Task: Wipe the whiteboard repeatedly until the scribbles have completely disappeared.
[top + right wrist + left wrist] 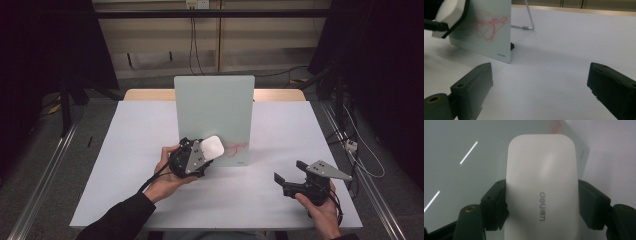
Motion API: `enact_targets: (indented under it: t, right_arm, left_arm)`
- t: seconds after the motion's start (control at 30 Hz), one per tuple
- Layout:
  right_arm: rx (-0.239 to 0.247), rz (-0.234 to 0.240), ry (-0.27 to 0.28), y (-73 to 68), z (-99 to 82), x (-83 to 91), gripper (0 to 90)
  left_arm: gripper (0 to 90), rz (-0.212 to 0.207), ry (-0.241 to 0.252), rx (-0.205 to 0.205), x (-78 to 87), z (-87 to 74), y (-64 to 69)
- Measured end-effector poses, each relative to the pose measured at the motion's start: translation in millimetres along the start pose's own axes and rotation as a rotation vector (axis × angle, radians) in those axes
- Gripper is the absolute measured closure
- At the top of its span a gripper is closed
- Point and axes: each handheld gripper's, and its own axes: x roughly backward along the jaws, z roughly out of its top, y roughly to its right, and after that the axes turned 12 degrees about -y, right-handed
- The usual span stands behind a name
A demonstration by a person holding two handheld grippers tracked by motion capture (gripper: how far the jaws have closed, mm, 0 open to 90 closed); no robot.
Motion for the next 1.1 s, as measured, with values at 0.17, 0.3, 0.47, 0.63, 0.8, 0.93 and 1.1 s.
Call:
enact_targets:
  t: [0.17, 0.3, 0.47, 0.63, 0.8, 0.93, 1.1]
  right_arm:
    - [-0.001, 0.002, 0.0, 0.1, -0.1, 0.3, 6.3]
    - [-0.004, 0.004, 0.0, 0.2, -0.1, 0.5, 6.3]
    - [-0.001, 0.004, 0.0, 0.1, 0.1, 0.2, 6.3]
    - [-0.001, 0.006, 0.0, 0.2, 0.3, -0.3, 6.3]
    - [-0.001, 0.011, 0.002, 0.1, 0.3, -0.2, 6.2]
    - [0.001, 0.007, 0.001, -0.2, 0.2, 0.0, 6.2]
    - [0.0, 0.007, 0.001, -0.1, 0.2, 0.0, 6.3]
  left_arm:
    - [31.1, -0.053, -0.039, -0.036, -11.8, -0.4, 17.1]
    - [31.1, -0.064, -0.031, -0.02, -11.0, 0.3, 14.3]
    - [31.1, -0.025, 0.002, 0.007, -2.9, 5.6, 1.1]
    - [31.1, -0.002, 0.047, 0.068, 6.6, 13.0, -17.3]
    - [31.1, -0.016, 0.048, 0.054, 2.3, 12.6, -12.6]
    - [31.1, -0.047, 0.027, 0.02, -8.8, 12.3, 3.3]
    - [31.1, -0.089, -0.005, -0.015, -20.0, 11.3, 19.3]
